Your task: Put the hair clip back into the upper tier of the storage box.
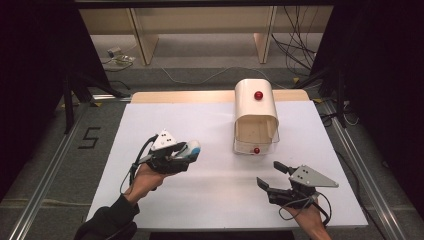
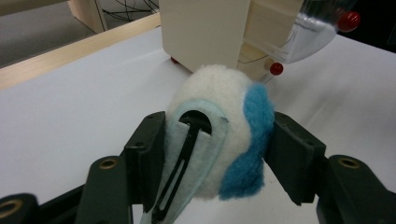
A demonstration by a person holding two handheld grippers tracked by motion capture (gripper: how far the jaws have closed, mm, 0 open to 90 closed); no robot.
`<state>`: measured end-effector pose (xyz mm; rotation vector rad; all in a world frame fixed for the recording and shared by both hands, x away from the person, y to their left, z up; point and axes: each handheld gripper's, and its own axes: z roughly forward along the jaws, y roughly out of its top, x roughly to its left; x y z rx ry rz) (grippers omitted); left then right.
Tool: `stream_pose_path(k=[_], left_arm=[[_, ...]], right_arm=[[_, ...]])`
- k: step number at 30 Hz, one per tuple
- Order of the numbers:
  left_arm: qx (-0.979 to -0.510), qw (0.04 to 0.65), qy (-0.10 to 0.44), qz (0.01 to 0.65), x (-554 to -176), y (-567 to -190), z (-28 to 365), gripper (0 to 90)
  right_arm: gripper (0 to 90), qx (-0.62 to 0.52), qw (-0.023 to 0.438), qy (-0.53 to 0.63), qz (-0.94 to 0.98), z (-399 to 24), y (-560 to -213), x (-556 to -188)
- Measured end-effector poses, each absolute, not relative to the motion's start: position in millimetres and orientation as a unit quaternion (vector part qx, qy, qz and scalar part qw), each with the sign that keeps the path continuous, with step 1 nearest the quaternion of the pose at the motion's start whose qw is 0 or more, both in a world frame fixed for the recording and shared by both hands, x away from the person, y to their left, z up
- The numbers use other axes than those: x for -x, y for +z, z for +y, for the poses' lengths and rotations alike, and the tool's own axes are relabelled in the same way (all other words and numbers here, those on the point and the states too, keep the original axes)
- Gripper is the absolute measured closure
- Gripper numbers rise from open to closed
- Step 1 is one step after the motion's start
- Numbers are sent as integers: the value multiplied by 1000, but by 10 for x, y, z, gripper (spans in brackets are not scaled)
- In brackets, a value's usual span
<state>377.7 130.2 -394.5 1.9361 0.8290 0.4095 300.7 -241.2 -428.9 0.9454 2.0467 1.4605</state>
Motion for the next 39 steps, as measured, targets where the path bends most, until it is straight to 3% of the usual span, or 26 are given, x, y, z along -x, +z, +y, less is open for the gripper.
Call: stream_pose_path(k=[39], left_arm=[[-787, 524, 158, 287, -3933, -3621, 704, 414]], right_arm=[[234, -339, 223, 531, 744, -2404, -4301, -3016]])
